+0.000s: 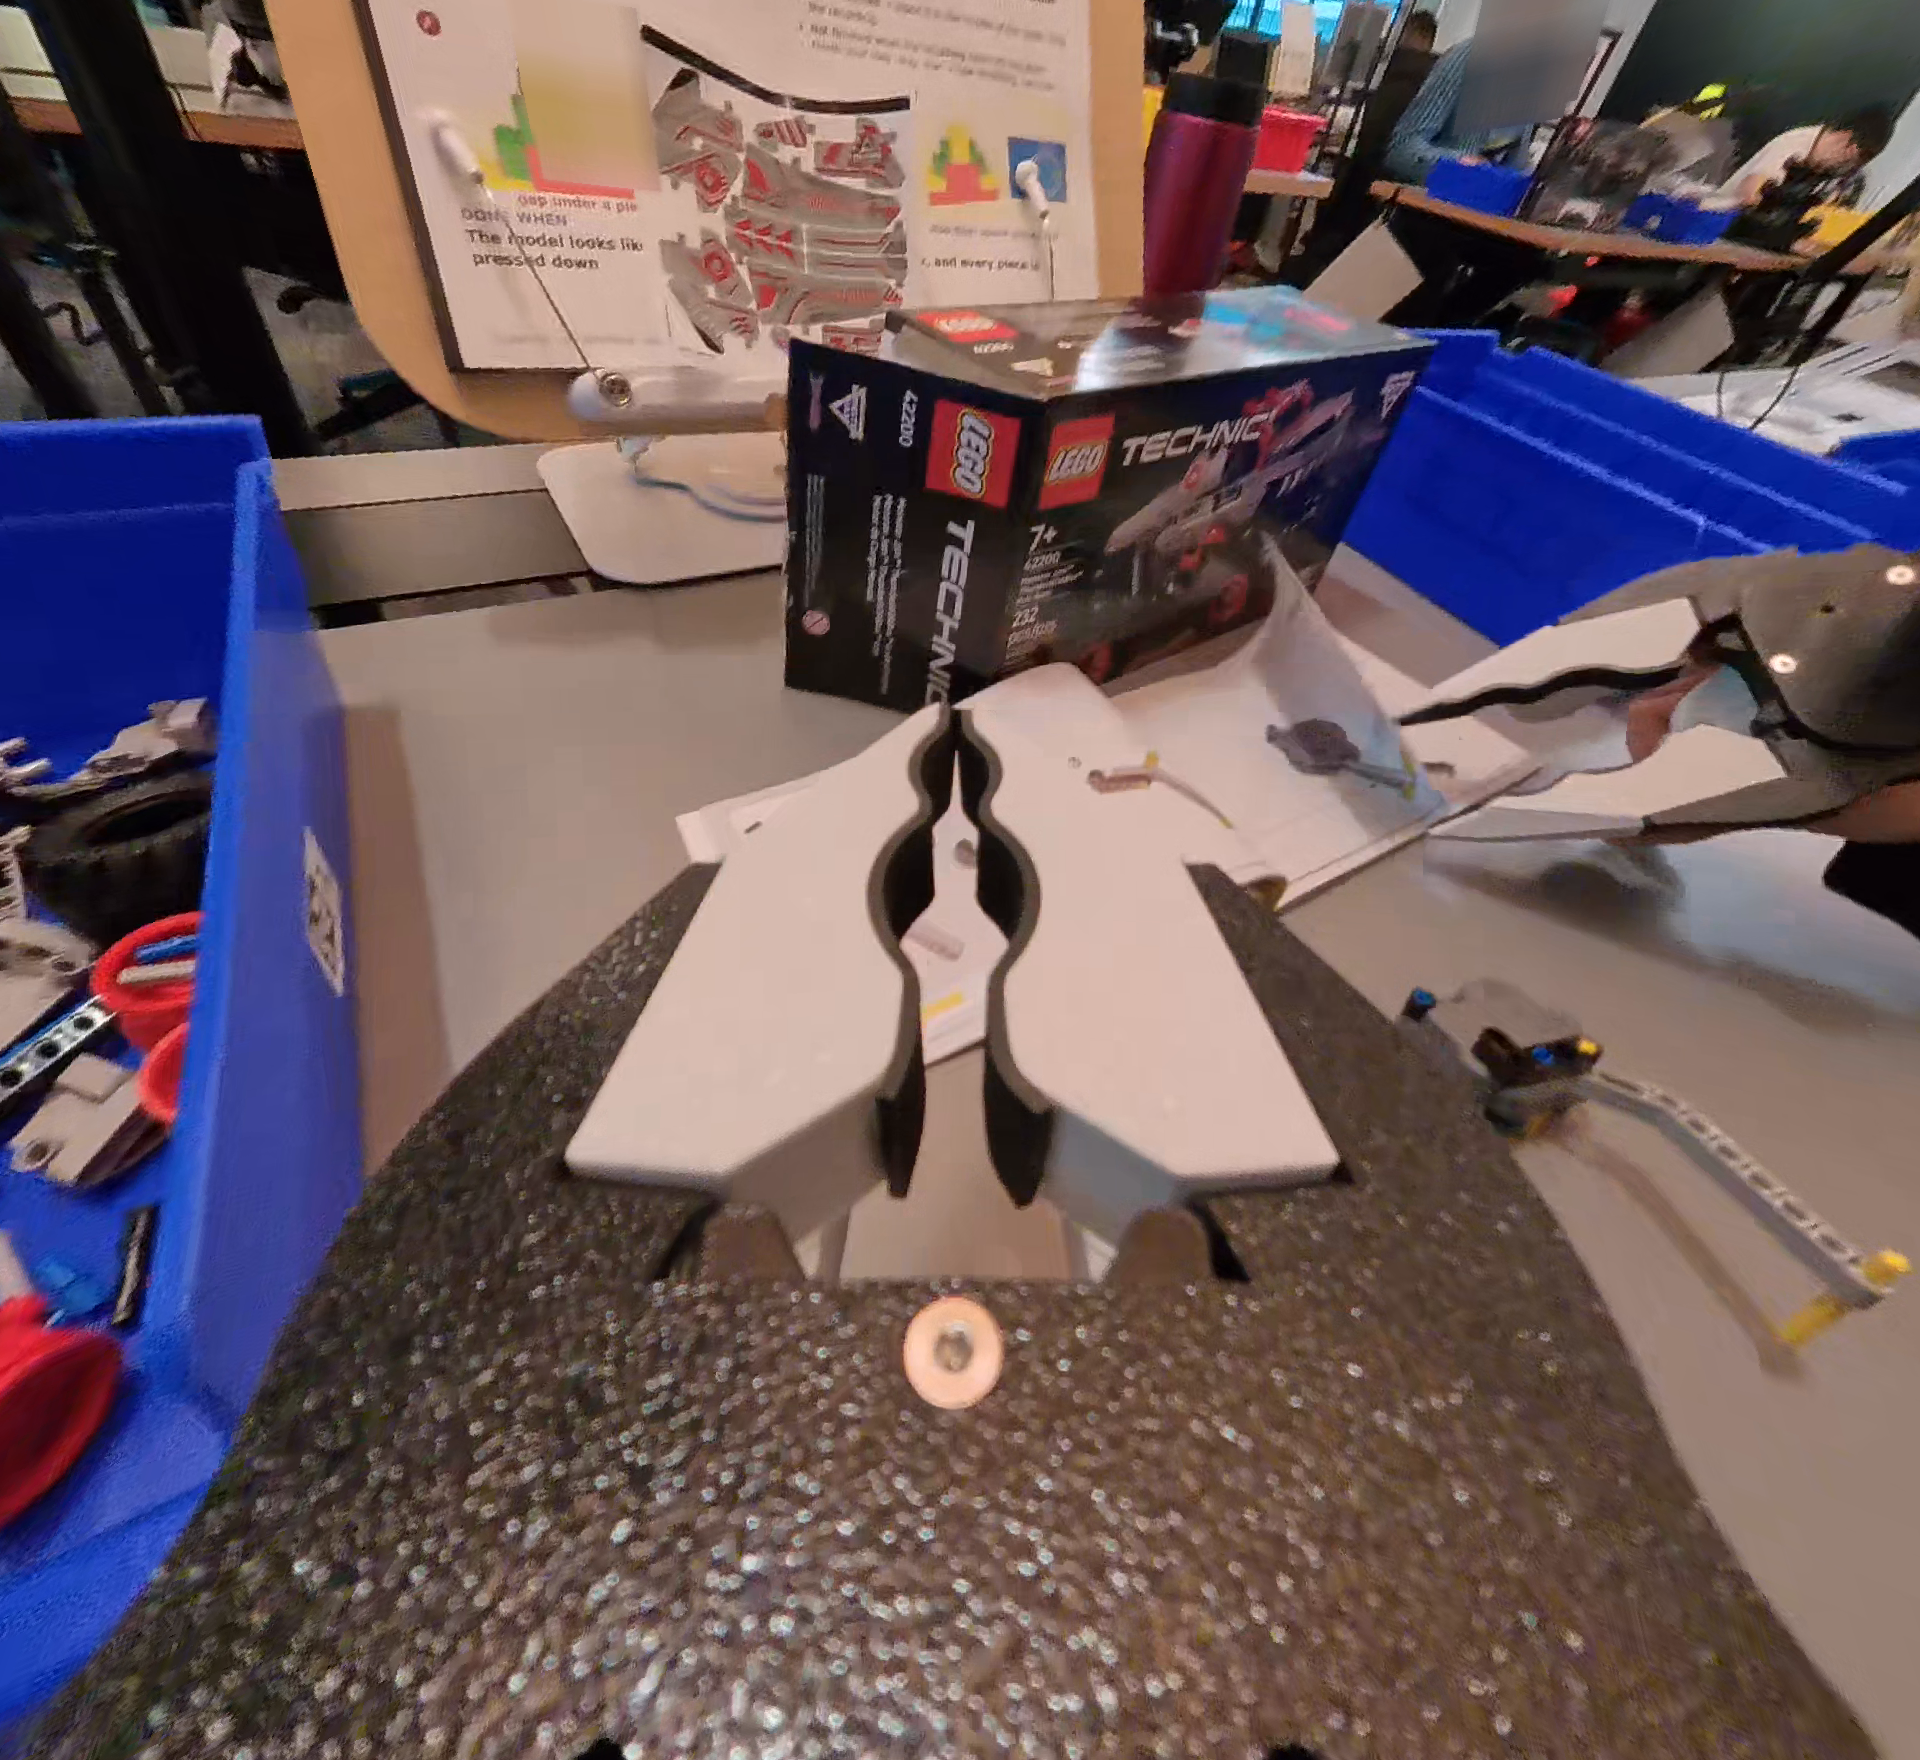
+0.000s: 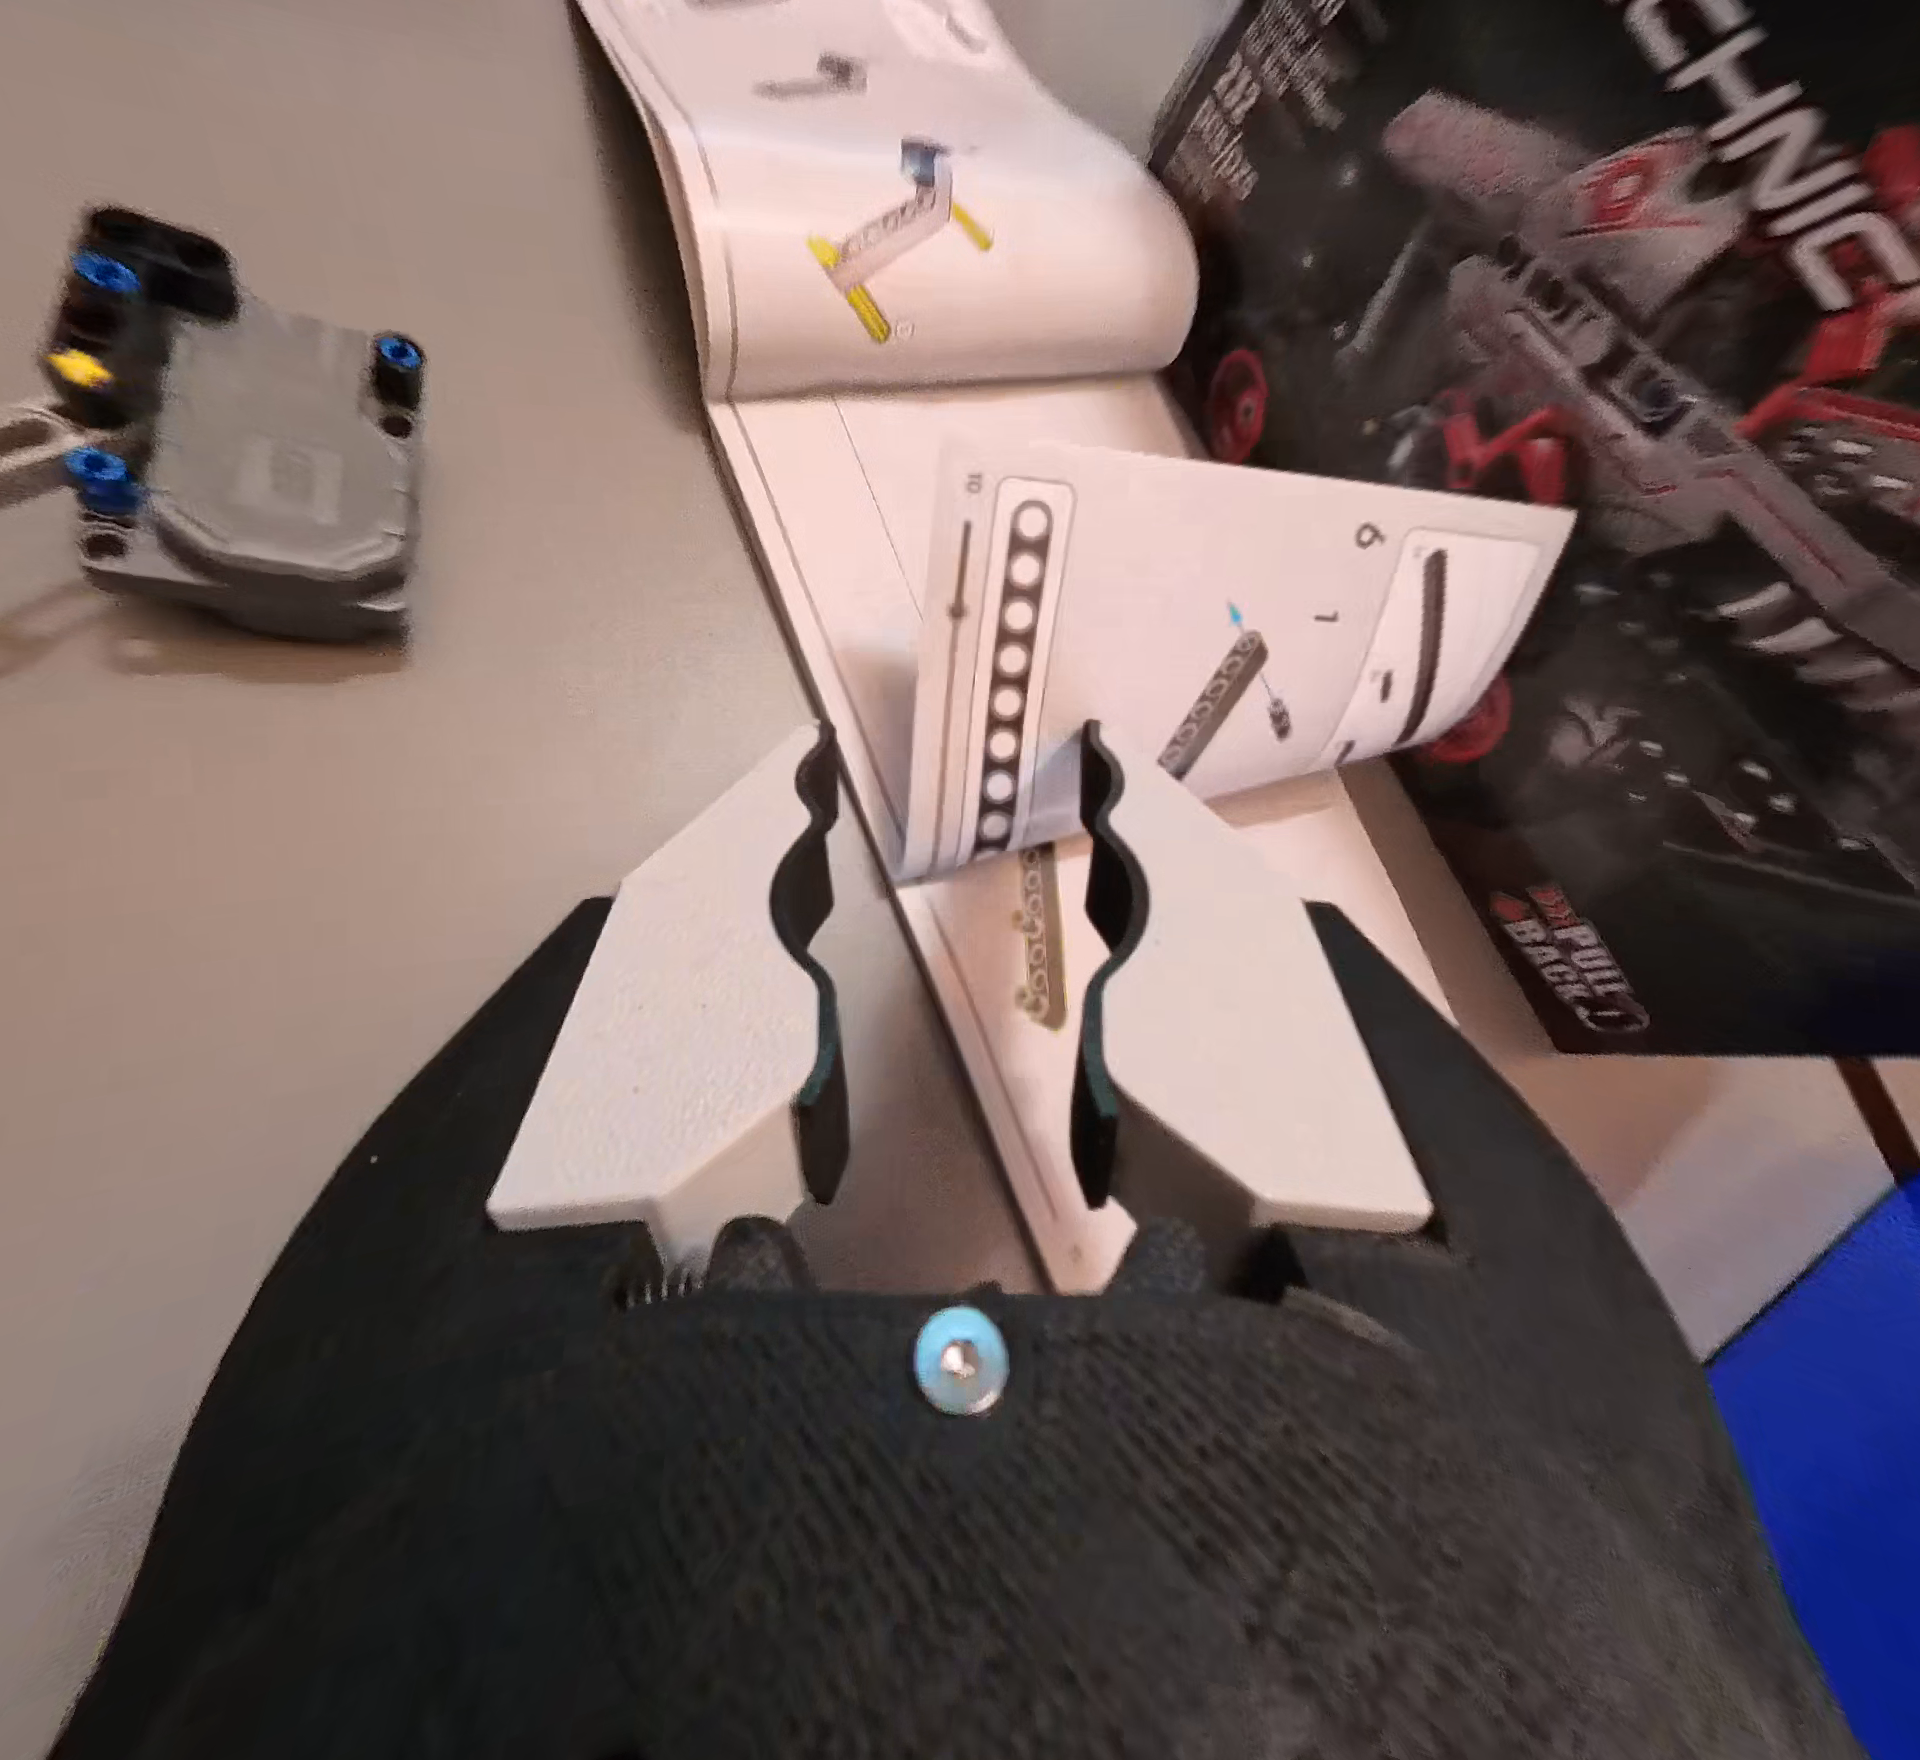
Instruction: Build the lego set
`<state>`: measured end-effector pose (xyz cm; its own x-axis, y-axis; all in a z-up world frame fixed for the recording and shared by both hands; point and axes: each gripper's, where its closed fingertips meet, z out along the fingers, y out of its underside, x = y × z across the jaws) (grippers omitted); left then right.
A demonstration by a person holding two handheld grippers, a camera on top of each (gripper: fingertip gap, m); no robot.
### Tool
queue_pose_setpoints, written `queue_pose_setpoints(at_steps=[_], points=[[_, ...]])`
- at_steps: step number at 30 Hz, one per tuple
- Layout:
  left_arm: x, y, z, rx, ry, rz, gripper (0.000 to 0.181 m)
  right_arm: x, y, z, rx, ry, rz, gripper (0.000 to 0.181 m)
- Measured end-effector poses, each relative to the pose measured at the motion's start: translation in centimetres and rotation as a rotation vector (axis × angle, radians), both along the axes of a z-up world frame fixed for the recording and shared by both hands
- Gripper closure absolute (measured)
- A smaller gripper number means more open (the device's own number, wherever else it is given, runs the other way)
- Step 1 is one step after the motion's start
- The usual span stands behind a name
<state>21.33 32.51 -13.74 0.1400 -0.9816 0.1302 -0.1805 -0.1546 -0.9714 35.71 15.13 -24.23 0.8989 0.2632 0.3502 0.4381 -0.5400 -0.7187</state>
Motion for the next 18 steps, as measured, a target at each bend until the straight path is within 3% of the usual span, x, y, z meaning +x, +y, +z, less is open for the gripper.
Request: queue_pose_setpoints(at_steps=[11, 18], points=[[-1.6, -1.0, 0.1, 0.236, 0.072, -0.036, 0.181, 0.2, 0.1, -1.3, -0.068, 0.080, -0.033, 0.134], [-2.4, -1.1, 2.9, 0.360, 0.099, -0.090, 0.181, 0.1, 0.4, -1.5, -0.096, 0.104, -0.028, 0.133]])
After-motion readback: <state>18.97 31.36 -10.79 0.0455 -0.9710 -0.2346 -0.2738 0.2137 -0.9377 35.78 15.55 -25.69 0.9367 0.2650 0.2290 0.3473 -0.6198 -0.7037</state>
